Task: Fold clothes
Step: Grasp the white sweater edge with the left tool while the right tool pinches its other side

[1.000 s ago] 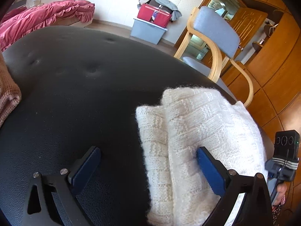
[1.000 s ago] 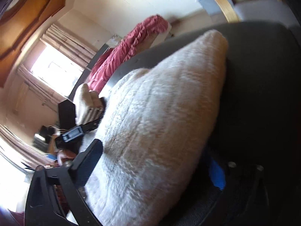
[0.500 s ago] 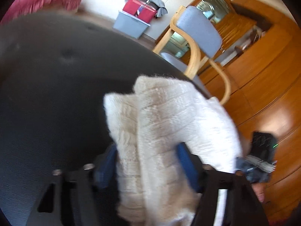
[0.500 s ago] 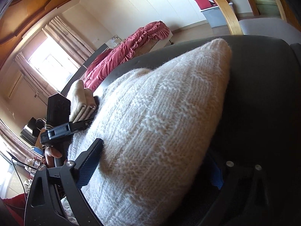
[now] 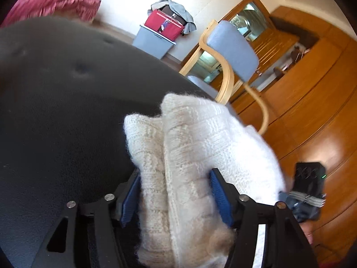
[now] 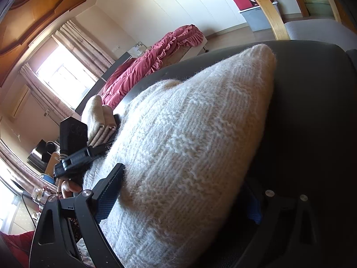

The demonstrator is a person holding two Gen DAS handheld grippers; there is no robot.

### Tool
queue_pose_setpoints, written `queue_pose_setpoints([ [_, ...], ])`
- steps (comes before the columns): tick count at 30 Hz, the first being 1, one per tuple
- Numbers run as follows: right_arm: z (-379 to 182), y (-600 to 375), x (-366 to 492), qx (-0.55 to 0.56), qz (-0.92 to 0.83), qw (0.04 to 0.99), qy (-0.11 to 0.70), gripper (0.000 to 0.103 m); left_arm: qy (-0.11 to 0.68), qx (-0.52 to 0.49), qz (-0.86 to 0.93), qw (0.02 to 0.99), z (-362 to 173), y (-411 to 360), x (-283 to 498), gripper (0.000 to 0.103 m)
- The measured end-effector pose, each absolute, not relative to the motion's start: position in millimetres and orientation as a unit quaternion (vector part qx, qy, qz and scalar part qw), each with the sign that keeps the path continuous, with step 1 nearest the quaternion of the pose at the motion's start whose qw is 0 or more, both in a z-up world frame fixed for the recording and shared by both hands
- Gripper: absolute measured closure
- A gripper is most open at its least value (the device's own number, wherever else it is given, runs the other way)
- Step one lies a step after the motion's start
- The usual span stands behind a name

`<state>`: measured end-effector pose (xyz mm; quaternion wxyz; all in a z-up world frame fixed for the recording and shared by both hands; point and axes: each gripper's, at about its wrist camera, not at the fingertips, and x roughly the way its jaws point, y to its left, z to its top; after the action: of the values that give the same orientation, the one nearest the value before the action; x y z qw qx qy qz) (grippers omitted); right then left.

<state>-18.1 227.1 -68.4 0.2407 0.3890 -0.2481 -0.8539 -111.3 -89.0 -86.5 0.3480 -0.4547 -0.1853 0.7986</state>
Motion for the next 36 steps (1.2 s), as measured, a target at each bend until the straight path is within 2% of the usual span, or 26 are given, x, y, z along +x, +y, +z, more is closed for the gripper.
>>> queue_pose_setpoints([
  [4,-69,228,-18,0.387,-0.853,0.243,-0.251,0.007,-0.164,-0.452,0.801,0.357,-83,-86,-122,0.035],
  [6,-69,228,-18,0.387,-0.853,0.245,-0.252,0.007,-0.176,-0.447,0.800,0.359,-83,-87,-122,0.026],
  [9,-69,235,-18,0.374,-0.849,0.252,-0.276,0.006,-0.172,-0.447,0.798,0.366,-82,-81,-122,0.020],
  [14,-69,248,-19,0.347,-0.838,0.266,-0.326,0.006,-0.158,-0.454,0.790,0.381,-81,-68,-129,0.018],
  [17,-71,249,-21,0.351,-0.840,0.260,-0.322,0.014,-0.149,-0.451,0.795,0.378,-80,-66,-127,0.018],
  [19,-72,247,-22,0.357,-0.844,0.252,-0.311,0.020,-0.135,-0.446,0.803,0.371,-79,-62,-125,0.021],
  [21,-74,247,-24,0.359,-0.844,0.248,-0.312,0.025,-0.133,-0.442,0.808,0.366,-80,-66,-124,0.033],
  [24,-76,249,-27,0.360,-0.841,0.248,-0.319,0.028,-0.151,-0.440,0.805,0.368,-83,-71,-126,0.043],
  [32,-72,230,-61,0.398,-0.829,0.271,-0.285,0.027,-0.198,-0.429,0.817,0.330,-88,-89,-130,0.045],
  [36,-75,223,-84,0.405,-0.810,0.300,-0.299,0.019,-0.203,-0.426,0.826,0.308,-89,-88,-134,0.041],
])
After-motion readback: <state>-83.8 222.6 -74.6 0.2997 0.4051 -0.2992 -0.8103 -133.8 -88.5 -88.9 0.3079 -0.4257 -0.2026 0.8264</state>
